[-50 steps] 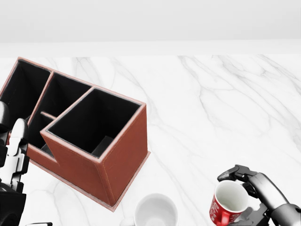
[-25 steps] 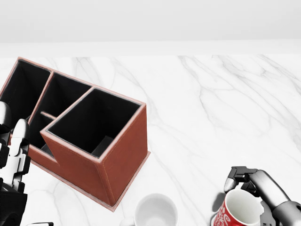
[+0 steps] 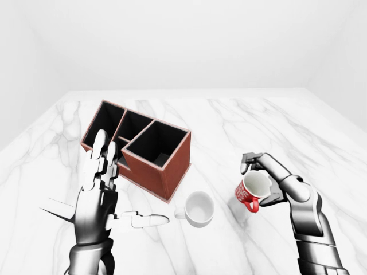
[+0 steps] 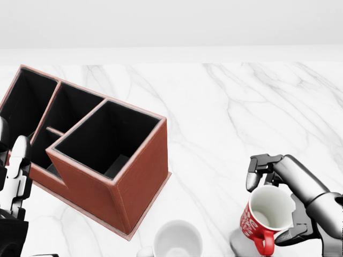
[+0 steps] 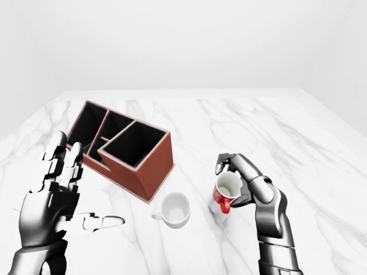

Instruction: Pick up the red mug and place it to the right of the caddy.

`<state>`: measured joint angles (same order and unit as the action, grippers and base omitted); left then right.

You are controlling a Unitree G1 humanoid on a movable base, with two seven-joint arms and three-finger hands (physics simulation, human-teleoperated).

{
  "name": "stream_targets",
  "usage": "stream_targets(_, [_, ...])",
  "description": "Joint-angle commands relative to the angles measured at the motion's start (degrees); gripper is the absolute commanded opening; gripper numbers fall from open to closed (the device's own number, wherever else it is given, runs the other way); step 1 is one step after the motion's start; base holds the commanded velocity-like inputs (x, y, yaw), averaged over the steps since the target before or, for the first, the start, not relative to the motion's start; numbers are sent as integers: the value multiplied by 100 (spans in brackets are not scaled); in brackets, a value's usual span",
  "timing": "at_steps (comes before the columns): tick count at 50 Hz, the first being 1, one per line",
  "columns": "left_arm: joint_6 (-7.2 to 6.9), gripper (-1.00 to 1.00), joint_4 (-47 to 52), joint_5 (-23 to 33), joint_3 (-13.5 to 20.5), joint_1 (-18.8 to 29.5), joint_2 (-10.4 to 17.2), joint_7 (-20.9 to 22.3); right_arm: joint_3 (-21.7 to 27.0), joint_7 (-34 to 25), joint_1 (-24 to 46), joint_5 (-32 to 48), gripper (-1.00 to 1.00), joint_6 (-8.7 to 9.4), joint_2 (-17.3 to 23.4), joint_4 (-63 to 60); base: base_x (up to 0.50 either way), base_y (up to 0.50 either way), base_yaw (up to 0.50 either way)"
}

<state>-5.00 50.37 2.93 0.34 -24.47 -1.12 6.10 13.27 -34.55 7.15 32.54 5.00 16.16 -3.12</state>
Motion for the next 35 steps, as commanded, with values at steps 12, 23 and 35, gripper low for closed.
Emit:
stream_targets(12, [0,100,-26,-33,78,52,-22,34,-410,364,940,228,-100,0,-127,173,0,0,0])
stream_targets(23, [0,100,16,-14,54,27,-32,33,-572,801,1908,-44,-100,0,-148,1135,0,0,0])
stream_targets(35, [0,100,29,-55,135,16,-58,83,-729,1313,2425,-360,-100,0,-123,2044,0,0,0])
